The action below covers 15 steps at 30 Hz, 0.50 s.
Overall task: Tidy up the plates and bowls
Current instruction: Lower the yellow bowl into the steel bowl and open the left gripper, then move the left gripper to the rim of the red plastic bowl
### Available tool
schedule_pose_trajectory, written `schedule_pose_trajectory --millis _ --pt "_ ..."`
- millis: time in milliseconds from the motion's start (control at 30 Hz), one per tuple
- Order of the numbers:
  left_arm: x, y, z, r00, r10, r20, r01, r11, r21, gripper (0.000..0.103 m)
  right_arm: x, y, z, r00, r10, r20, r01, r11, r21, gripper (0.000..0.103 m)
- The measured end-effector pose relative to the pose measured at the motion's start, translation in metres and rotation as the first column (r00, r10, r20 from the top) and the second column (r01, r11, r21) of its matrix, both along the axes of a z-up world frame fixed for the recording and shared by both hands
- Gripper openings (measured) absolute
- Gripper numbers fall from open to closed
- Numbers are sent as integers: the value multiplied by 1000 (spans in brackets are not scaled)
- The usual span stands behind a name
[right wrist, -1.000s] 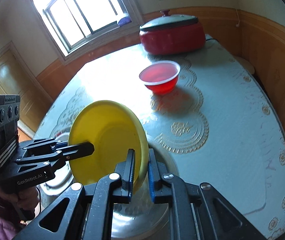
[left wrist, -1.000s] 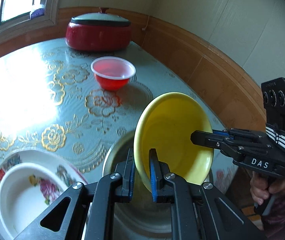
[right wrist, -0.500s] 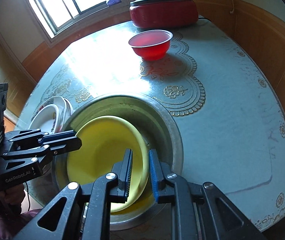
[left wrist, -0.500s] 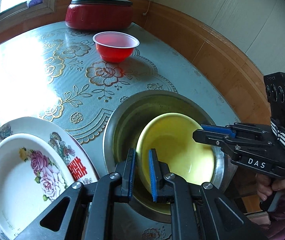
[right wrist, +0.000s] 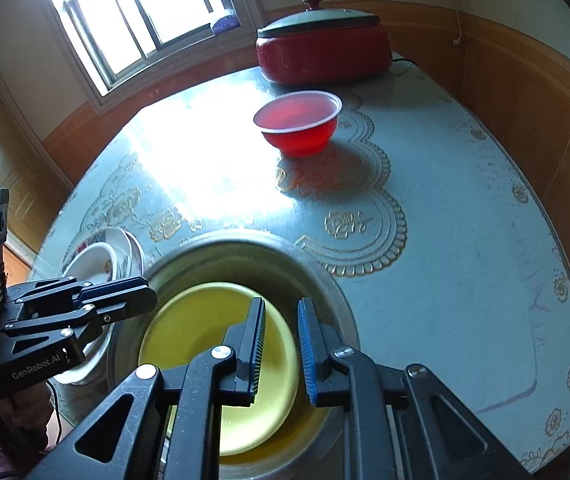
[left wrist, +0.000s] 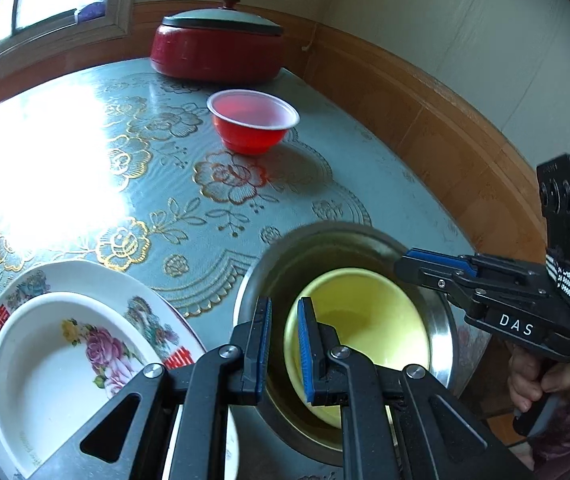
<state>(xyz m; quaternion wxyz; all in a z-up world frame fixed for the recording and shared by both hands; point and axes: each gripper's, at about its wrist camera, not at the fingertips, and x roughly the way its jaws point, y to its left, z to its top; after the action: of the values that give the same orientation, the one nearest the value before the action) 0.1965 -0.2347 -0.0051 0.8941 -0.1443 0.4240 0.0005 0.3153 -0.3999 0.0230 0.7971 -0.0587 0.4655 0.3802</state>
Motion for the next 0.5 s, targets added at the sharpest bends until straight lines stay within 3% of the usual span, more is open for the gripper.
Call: schedule_pose_trajectory --millis 233,500 --pt "17 20 14 997 69 38 -69 998 10 13 33 8 7 999 -19 -48 23 997 72 18" --pt "48 38 26 992 115 53 -116 993 0 14 81 21 11 987 -31 -160 64 976 207 18"
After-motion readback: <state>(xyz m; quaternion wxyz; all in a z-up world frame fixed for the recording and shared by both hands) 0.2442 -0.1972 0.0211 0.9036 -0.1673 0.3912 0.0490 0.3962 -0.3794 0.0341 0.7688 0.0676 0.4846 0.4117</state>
